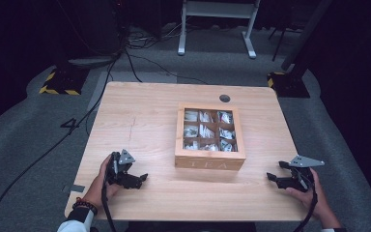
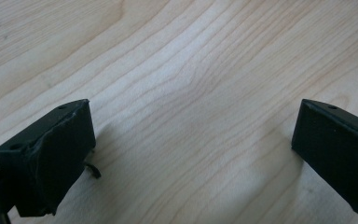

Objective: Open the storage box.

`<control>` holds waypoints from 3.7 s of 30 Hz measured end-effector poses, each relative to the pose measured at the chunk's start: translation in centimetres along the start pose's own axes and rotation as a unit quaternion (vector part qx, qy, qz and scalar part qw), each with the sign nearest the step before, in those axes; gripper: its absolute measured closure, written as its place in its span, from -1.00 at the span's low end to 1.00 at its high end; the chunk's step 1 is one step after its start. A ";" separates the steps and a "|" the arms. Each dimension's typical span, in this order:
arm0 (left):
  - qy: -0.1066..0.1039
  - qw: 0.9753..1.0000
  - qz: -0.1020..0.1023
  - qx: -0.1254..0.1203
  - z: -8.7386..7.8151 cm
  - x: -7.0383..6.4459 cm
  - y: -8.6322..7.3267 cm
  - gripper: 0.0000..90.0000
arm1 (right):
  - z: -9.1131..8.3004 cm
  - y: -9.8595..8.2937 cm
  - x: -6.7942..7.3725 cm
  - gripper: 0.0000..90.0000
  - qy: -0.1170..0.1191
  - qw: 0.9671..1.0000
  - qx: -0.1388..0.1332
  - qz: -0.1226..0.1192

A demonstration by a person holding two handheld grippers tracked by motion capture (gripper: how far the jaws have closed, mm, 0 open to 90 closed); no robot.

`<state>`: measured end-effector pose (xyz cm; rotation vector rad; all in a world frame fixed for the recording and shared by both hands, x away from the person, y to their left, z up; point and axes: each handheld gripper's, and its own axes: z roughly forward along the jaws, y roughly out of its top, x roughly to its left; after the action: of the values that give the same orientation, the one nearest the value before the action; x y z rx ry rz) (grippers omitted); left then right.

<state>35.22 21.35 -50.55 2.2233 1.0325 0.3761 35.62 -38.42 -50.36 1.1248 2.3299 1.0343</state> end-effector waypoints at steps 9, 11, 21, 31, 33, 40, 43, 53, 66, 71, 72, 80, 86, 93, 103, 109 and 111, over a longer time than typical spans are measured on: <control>-0.019 1.000 0.017 0.002 0.4 -0.2 0.5 -0.99 | 0.0 0.2 -0.1 -0.55 0.003 1.000 0.006 -0.005; -0.021 1.000 0.019 0.001 0.4 -0.2 0.5 -1.00 | 0.1 0.3 -0.1 -0.57 0.000 1.000 0.013 -0.004; -0.021 1.000 0.018 0.001 0.4 -0.2 0.5 -0.99 | 0.2 2.9 0.7 -0.47 0.041 0.999 -0.003 -0.026; -0.021 1.000 0.018 0.001 0.4 -0.2 0.5 -0.99 | -0.5 6.9 2.1 -0.43 0.069 0.996 -0.037 -0.047; -0.022 1.000 0.019 0.001 0.4 -0.2 0.4 -0.99 | -0.5 7.6 2.5 -0.40 0.073 0.995 -0.036 -0.054; -0.025 0.999 0.020 0.002 0.4 -0.1 0.4 -0.99 | 0.3 9.6 4.4 -0.34 0.091 0.991 -0.028 -0.089; -0.025 0.999 0.020 0.001 0.4 -0.2 0.4 -0.99 | 0.6 10.0 4.9 -0.34 0.096 0.990 -0.026 -0.096; -0.025 0.999 0.020 0.002 0.4 -0.1 0.4 -0.99 | 2.3 10.7 6.2 -0.32 0.099 0.990 -0.011 -0.105; -0.025 0.999 0.020 0.001 0.4 -0.2 0.4 -0.99 | 3.3 11.0 6.5 -0.31 0.113 0.989 -0.016 -0.089; -0.025 0.999 0.020 0.001 0.4 -0.2 0.4 -0.99 | 3.3 11.0 6.6 -0.31 0.111 0.990 -0.018 -0.088; -0.025 0.999 0.020 0.001 0.4 -0.2 0.4 -0.99 | 3.3 11.0 6.6 -0.31 0.111 0.990 -0.018 -0.088; -0.024 1.000 0.020 0.002 0.4 -0.2 0.4 -0.99 | 3.0 11.1 6.6 -0.32 0.107 0.990 -0.021 -0.088; -0.021 1.000 0.019 0.002 0.3 -0.2 0.4 -0.99 | 2.7 11.3 6.8 -0.32 0.099 0.990 -0.028 -0.093; -0.018 1.000 0.016 0.004 0.3 -0.3 0.5 -0.99 | 2.5 11.4 6.7 -0.32 0.098 0.990 -0.031 -0.094; -0.035 0.999 0.037 0.011 0.2 -0.9 2.2 -0.66 | 1.9 11.8 6.7 -0.32 0.097 0.990 -0.046 -0.087; -0.034 0.998 0.053 -0.016 -0.4 -1.5 3.7 -0.62 | 1.4 12.3 6.6 -0.32 0.097 0.990 -0.056 -0.082; -0.030 0.998 0.052 -0.028 -0.7 -1.7 4.2 -0.62 | 1.3 12.4 6.6 -0.33 0.098 0.990 -0.059 -0.080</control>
<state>36.22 18.36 -47.24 2.2303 0.8670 0.3777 38.82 -27.45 -42.02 0.8096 2.4233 1.2522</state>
